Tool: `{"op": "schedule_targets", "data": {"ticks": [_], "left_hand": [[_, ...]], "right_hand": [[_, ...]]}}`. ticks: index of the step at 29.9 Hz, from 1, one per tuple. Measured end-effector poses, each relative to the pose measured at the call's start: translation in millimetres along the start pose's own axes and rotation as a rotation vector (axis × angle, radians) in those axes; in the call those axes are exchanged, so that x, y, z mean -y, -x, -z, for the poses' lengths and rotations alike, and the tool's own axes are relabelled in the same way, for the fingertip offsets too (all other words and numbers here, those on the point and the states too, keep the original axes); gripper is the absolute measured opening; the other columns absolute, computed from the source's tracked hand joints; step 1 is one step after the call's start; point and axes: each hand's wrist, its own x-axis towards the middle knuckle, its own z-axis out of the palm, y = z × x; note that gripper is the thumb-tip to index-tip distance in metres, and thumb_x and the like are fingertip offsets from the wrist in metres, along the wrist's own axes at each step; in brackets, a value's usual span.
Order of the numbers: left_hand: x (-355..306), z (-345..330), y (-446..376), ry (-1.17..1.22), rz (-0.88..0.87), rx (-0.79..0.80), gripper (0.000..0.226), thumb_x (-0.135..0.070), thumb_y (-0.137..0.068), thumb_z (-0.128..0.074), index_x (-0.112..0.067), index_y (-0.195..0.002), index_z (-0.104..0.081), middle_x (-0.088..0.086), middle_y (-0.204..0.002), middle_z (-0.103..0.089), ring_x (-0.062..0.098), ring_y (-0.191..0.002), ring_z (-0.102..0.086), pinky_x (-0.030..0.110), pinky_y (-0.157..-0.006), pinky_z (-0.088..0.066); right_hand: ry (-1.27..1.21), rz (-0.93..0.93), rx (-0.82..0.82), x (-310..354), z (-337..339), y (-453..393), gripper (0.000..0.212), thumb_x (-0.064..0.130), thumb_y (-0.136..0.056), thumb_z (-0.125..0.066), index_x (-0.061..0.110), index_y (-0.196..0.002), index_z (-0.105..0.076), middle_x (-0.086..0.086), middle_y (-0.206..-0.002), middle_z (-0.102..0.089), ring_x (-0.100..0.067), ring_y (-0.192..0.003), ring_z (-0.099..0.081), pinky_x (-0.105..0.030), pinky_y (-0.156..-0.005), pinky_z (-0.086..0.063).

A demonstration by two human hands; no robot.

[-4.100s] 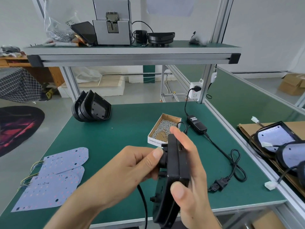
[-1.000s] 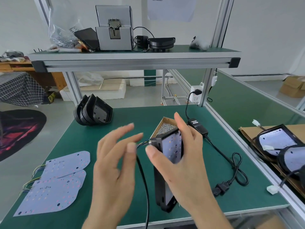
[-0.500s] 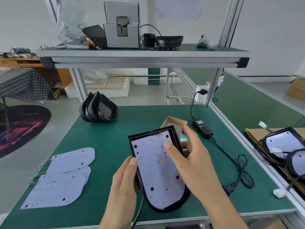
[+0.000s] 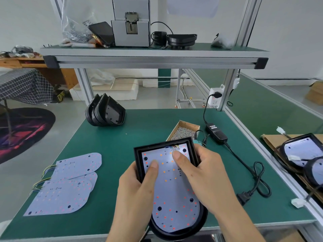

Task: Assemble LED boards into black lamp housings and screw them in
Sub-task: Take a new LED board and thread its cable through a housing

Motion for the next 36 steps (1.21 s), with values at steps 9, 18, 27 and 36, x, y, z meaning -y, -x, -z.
{"op": "schedule_targets", "data": {"ticks": [9, 18, 27, 36], "left_hand": [[-6.6, 3.5, -0.9, -0.075, -0.181, -0.046, 0.045, -0.063, -0.088, -0.056, -0.020, -0.080, -0.067, -0.001, -0.073, -0.068, 0.015, -0.068, -0.060, 0.041, -0.067, -0.049], [-13.9, 8.9, -17.9, 0.019, -0.236, 0.418, 0.033, -0.010, -0.087, -0.056, -0.033, -0.090, -0.079, -0.010, -0.084, -0.078, 0.002, -0.071, -0.068, 0.017, -0.062, -0.054], [6.1, 6.2, -21.6, 0.205, -0.298, 0.419, 0.050, 0.002, -0.091, -0.047, -0.035, -0.086, -0.080, -0.016, -0.077, -0.074, -0.003, -0.063, -0.064, 0.012, -0.057, -0.050], [0.4, 4.3, -18.5, 0.114, -0.468, 0.348, 0.015, -0.026, -0.093, -0.067, -0.035, -0.096, -0.079, -0.018, -0.082, -0.072, -0.002, -0.069, -0.058, 0.015, -0.061, -0.048]], "right_hand": [[-0.104, -0.059, -0.009, 3.6, 8.7, 2.6, 0.023, 0.045, -0.093, -0.074, 0.021, -0.094, -0.072, -0.010, -0.086, -0.074, -0.033, -0.076, -0.065, -0.046, -0.074, -0.057], [-0.280, -0.183, 0.064, 12.5, 14.2, 6.9, 0.043, 0.056, -0.080, -0.074, 0.015, -0.096, -0.073, -0.022, -0.100, -0.073, -0.026, -0.080, -0.068, -0.060, -0.081, -0.058], [-0.475, -0.338, 0.159, 17.5, 17.8, 13.9, 0.027, 0.045, -0.082, -0.085, 0.022, -0.094, -0.080, -0.010, -0.100, -0.081, -0.025, -0.084, -0.079, -0.031, -0.067, -0.061], [-0.651, -0.408, 0.203, 24.2, 20.4, 20.8, 0.027, 0.041, -0.076, -0.080, 0.017, -0.089, -0.081, -0.017, -0.097, -0.080, -0.026, -0.074, -0.078, -0.031, -0.060, -0.060]]}}
